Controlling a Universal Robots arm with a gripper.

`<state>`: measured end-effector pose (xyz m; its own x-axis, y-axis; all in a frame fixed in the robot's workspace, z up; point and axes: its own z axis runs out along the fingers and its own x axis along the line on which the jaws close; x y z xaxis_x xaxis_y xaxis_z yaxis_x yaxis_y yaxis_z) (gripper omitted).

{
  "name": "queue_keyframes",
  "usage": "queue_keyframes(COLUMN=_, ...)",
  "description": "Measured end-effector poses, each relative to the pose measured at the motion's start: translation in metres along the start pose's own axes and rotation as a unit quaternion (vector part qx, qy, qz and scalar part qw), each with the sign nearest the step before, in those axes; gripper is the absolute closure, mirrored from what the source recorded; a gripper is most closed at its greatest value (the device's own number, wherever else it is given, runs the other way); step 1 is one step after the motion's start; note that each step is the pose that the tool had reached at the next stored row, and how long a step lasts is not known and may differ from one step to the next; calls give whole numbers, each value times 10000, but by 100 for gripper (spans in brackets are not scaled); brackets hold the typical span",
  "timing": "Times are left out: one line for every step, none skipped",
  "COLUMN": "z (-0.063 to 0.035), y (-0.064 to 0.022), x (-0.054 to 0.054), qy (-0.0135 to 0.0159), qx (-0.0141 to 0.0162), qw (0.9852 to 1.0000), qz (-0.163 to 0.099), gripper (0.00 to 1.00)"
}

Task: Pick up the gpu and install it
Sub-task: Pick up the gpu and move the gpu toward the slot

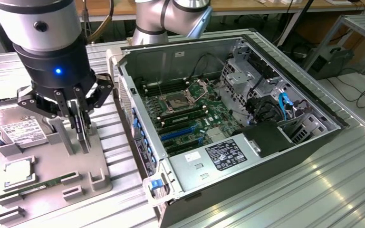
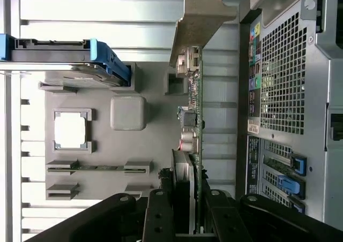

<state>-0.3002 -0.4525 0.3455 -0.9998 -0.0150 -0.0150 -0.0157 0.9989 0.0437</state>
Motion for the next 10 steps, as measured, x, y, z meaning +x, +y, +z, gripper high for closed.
queue_keyframes(z=-25, y=1, x=-1, qy=-1, qx=0, qw=10000, qz=0, gripper=72)
queue_keyframes(z=-58, y=3, x=-1, qy=0, qx=0, qw=10000, qz=0, gripper=72)
queue_keyframes(z=-92, y=4, x=-1, qy=0, qx=0, qw=10000, qz=0, gripper=72)
queue_keyframes(z=-130, y=6, x=-2, qy=0, qx=0, qw=10000, qz=0, gripper=72)
queue_keyframes(z=-172, y=8, x=-3, qy=0, qx=0, qw=10000, qz=0, gripper=72)
queue_keyframes(z=-213, y=9, x=-3, qy=0, qx=0, qw=10000, qz=0, gripper=72)
queue_keyframes(z=-248, y=11, x=-4, qy=0, qx=0, qw=10000, qz=0, gripper=72)
queue_keyframes(z=-282, y=12, x=-4, qy=0, qx=0, qw=10000, qz=0, gripper=72)
queue_keyframes(z=-310, y=14, x=-4, qy=0, qx=0, qw=10000, qz=0, gripper=72)
queue_keyframes(z=-339, y=15, x=-5, qy=0, qx=0, qw=10000, qz=0, gripper=72)
